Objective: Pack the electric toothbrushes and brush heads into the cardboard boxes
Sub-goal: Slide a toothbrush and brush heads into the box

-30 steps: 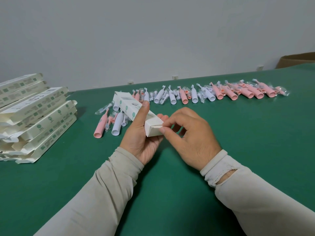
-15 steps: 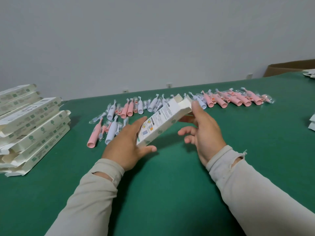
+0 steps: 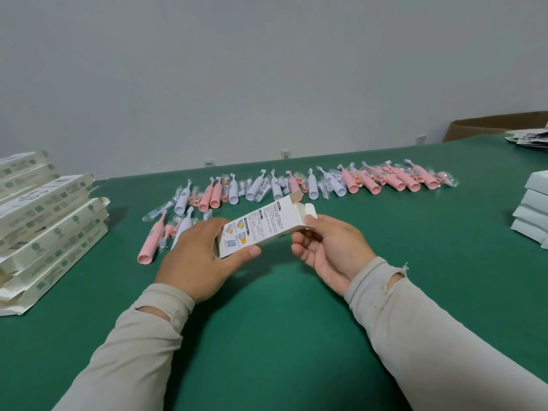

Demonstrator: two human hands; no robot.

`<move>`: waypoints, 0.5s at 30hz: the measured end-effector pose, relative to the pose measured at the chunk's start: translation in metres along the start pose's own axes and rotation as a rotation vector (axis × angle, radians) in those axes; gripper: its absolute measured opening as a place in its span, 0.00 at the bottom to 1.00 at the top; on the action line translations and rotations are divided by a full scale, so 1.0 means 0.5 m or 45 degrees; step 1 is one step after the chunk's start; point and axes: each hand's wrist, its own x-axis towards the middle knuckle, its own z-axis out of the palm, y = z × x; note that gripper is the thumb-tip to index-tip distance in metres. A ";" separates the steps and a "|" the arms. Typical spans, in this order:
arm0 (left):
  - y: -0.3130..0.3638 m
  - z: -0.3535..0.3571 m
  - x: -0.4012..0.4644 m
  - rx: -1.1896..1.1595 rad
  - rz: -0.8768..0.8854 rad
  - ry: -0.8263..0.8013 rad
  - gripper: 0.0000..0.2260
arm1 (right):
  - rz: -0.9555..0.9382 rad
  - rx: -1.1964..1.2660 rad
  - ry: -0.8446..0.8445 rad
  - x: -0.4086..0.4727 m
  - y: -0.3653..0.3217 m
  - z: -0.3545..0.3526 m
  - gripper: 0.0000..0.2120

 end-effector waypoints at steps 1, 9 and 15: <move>-0.001 -0.003 0.005 0.024 0.007 0.009 0.29 | -0.058 -0.141 0.043 0.002 0.001 -0.002 0.05; -0.025 -0.006 0.028 0.117 0.100 0.075 0.33 | -0.943 -1.163 0.199 0.022 -0.001 -0.034 0.10; -0.057 -0.001 0.012 0.016 0.028 0.002 0.37 | -0.753 -1.062 -0.231 0.012 0.005 -0.027 0.23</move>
